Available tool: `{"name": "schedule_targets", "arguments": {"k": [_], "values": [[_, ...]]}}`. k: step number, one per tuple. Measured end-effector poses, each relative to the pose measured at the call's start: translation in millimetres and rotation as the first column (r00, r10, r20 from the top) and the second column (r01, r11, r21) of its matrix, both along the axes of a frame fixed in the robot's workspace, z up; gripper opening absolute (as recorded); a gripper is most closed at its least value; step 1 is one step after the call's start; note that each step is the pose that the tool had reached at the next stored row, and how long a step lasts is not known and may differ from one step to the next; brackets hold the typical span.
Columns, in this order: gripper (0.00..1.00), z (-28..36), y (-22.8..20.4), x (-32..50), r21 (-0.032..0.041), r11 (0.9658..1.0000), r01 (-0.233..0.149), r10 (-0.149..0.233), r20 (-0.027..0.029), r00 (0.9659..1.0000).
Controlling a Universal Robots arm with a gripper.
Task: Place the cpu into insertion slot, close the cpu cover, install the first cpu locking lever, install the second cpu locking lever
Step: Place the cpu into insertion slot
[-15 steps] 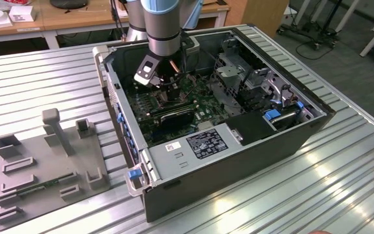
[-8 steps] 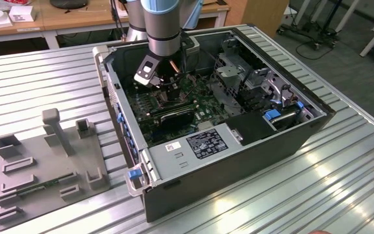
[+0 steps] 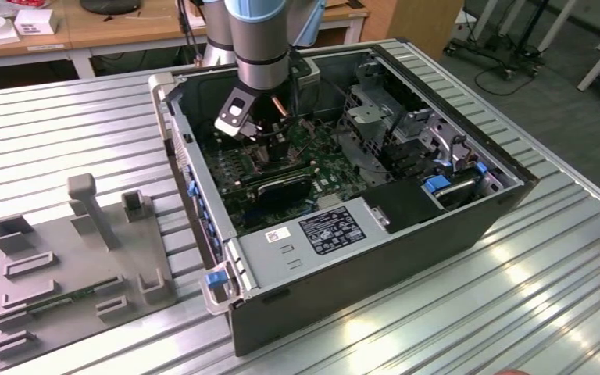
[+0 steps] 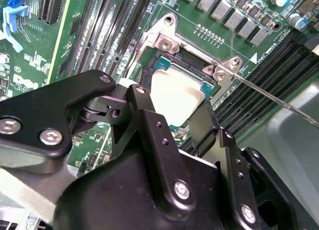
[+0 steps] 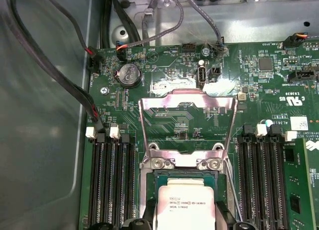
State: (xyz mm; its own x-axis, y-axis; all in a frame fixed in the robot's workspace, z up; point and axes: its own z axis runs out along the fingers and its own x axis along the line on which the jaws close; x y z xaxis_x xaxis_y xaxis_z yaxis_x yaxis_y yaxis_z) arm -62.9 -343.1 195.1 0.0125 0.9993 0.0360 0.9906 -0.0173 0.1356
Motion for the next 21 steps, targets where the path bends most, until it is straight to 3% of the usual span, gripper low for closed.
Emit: {"name": "schedule_targets", "arguments": {"k": [21], "values": [[0.54, -2.0, 0.7, -0.5, 0.0004, 1.0000, 0.000, 0.000, 0.0023, 1.0000]]}}
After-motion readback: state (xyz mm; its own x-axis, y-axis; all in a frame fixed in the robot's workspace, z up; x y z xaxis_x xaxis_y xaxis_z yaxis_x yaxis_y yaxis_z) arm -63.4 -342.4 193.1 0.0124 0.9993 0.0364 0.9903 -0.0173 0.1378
